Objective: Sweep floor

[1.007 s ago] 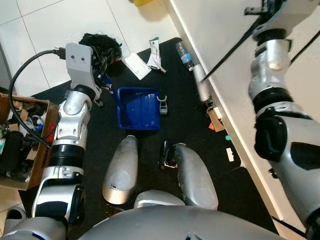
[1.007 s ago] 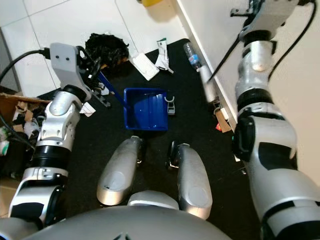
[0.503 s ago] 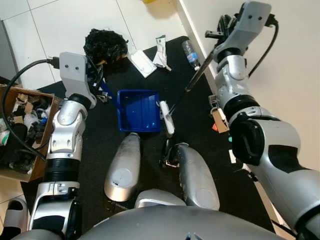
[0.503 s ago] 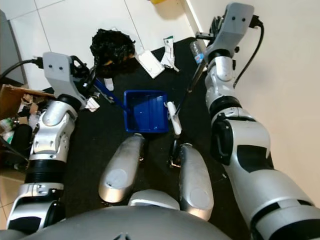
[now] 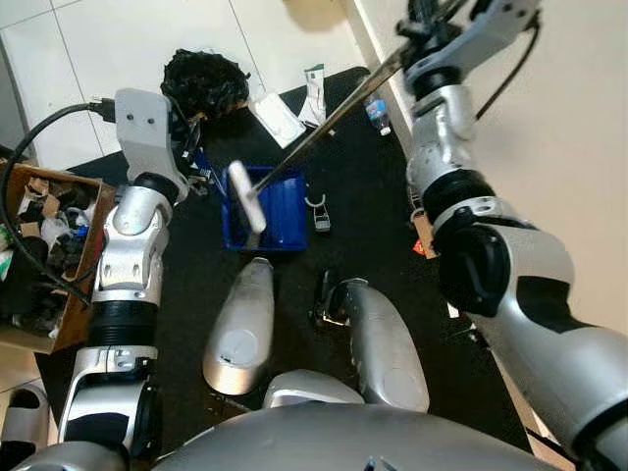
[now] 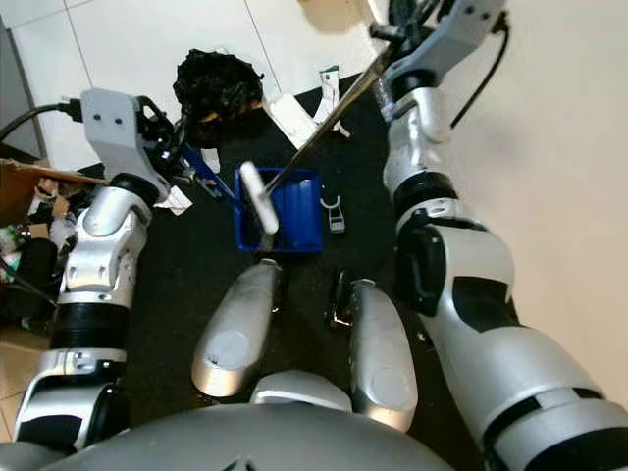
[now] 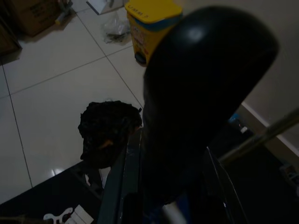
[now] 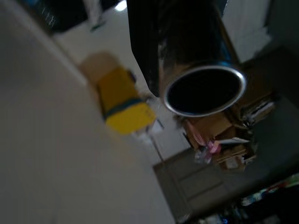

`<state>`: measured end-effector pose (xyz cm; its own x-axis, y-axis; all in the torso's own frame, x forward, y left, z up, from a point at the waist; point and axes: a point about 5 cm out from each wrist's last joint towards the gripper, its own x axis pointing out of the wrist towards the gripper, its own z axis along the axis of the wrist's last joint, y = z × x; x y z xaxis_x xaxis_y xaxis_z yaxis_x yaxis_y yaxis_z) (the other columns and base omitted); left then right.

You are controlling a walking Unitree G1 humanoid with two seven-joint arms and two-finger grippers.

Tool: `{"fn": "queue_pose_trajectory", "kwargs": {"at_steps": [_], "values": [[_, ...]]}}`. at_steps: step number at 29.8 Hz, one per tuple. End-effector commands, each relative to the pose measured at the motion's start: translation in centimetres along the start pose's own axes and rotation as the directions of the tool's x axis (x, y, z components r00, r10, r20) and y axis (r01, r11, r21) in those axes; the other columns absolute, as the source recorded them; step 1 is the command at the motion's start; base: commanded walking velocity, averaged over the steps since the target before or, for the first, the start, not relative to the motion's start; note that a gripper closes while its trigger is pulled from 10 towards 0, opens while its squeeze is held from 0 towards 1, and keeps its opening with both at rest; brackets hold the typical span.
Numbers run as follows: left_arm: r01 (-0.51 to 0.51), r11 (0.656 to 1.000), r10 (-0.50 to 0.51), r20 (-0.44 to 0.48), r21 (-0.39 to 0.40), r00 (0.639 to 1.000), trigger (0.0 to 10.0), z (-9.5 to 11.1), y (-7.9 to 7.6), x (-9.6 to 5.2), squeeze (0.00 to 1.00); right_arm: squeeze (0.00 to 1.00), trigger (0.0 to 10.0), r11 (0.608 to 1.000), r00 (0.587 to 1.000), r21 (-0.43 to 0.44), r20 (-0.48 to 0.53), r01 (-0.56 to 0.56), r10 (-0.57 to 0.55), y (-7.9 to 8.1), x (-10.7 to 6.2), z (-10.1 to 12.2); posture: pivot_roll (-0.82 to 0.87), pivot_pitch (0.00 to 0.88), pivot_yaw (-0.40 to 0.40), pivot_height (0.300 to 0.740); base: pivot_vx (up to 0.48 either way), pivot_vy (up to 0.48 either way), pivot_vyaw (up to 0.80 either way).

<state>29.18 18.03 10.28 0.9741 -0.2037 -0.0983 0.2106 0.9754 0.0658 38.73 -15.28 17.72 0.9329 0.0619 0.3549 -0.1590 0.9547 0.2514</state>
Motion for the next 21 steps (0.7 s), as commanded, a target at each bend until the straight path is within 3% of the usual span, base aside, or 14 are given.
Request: {"fn": "queue_pose_trajectory", "kwargs": {"at_steps": [1,5,7,13,18,21], "values": [[0.038,0.997,-0.042,-0.060,-0.063,0.997,10.0,-1.7,-1.3,-0.2,0.00,0.00,10.0,0.992,0.996,-0.123,0.086,0.002,0.009,-1.0,-0.1,1.5,0.39,0.248,-0.045,0.740,0.000,0.000,0.00],[0.041,0.997,-0.045,-0.064,-0.060,0.997,10.0,-1.8,-1.2,-0.2,0.00,0.00,10.0,0.983,0.998,-0.180,0.060,0.031,-0.020,-2.4,-0.4,1.6,0.38,0.254,-0.036,0.740,0.000,0.000,0.00],[0.047,0.997,-0.050,-0.068,-0.056,0.996,10.0,-1.8,-1.1,-0.3,0.00,0.00,10.0,0.979,0.999,-0.198,0.005,0.054,-0.054,-2.9,-1.0,0.6,0.38,0.260,-0.025,0.740,0.000,0.000,0.00],[0.056,0.997,-0.059,-0.073,-0.050,0.996,10.0,-1.7,-1.1,-0.6,0.00,0.00,10.0,0.972,0.985,-0.231,-0.152,0.049,-0.085,-1.8,-2.5,-2.9,0.40,0.275,-0.011,0.740,0.000,0.000,0.00],[0.057,0.997,-0.060,-0.074,-0.047,0.995,10.0,-1.7,-1.1,-0.9,0.00,0.00,10.0,0.966,0.977,-0.253,-0.190,0.049,-0.099,-1.5,-3.0,-3.7,0.43,0.286,-0.009,0.740,0.000,0.000,0.00],[0.043,0.998,-0.046,-0.076,-0.044,0.996,10.0,-1.7,-0.8,-1.3,0.00,0.00,10.0,0.943,0.966,-0.330,-0.230,0.037,-0.118,-1.4,-3.9,-4.7,0.45,0.289,-0.020,0.740,0.000,0.000,0.00]]}}
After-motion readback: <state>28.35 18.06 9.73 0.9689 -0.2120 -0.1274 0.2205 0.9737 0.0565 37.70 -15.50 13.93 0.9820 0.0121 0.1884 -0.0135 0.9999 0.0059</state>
